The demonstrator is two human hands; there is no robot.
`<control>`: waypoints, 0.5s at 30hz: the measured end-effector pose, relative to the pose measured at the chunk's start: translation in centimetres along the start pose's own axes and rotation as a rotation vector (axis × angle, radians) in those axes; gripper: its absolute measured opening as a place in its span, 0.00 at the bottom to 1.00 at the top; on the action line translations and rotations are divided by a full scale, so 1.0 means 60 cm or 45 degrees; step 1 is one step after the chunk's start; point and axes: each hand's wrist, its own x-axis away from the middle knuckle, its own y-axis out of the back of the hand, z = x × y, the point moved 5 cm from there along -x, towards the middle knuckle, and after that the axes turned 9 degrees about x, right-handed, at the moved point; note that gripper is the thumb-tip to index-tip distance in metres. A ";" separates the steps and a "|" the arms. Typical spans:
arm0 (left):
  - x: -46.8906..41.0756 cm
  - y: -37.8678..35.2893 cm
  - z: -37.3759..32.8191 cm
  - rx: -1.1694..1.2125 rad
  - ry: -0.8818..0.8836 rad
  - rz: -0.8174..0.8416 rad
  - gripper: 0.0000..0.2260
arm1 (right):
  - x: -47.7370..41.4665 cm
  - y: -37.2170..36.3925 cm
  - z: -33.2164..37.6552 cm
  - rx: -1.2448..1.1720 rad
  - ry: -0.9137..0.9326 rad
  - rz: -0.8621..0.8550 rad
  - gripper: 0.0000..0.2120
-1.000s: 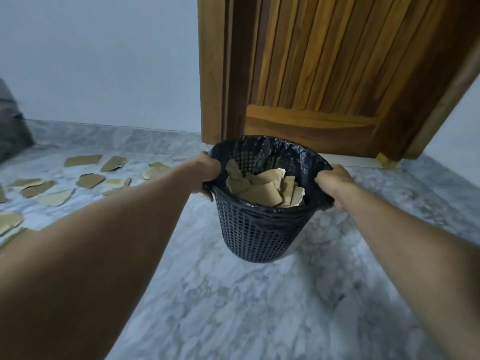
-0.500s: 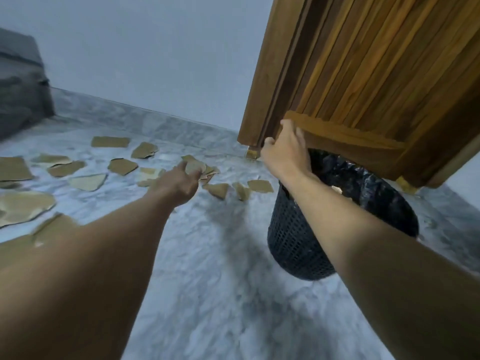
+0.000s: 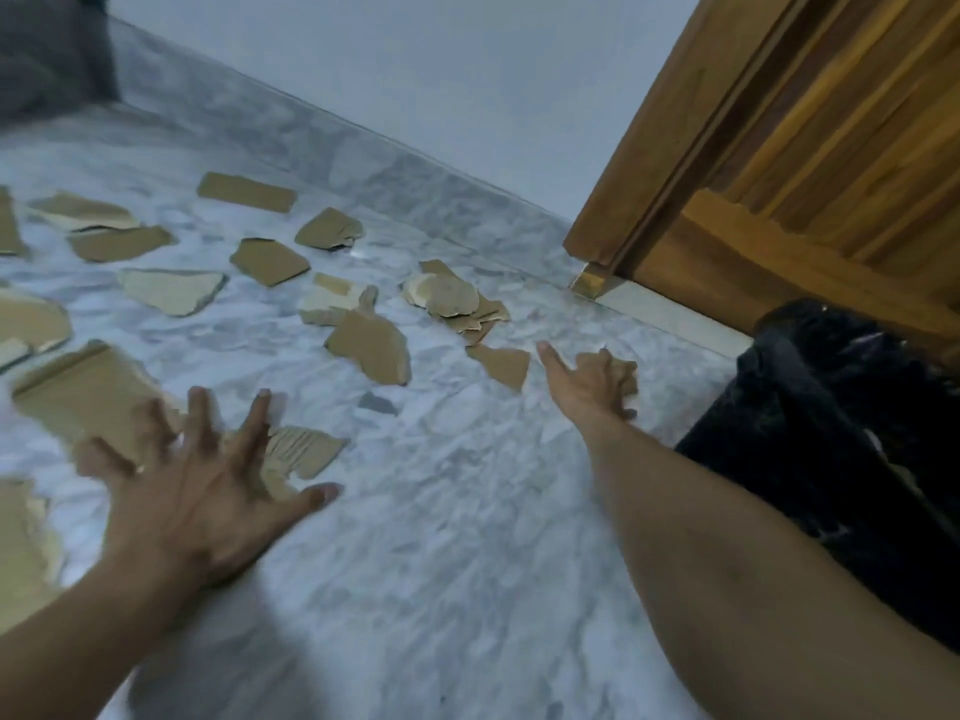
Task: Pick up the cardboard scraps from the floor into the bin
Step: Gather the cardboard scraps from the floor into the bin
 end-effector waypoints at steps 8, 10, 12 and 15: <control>-0.009 0.024 -0.022 0.120 0.129 -0.317 0.51 | -0.120 -0.080 0.097 0.025 0.105 0.120 0.55; -0.009 0.022 -0.023 0.155 0.179 -0.267 0.52 | -0.103 -0.083 0.168 0.066 0.210 0.181 0.49; -0.012 0.022 -0.022 0.180 0.206 -0.236 0.55 | -0.073 -0.092 0.236 0.089 0.376 0.295 0.46; -0.013 0.028 -0.022 0.215 0.232 -0.273 0.58 | -0.017 -0.135 0.317 0.187 0.611 0.485 0.45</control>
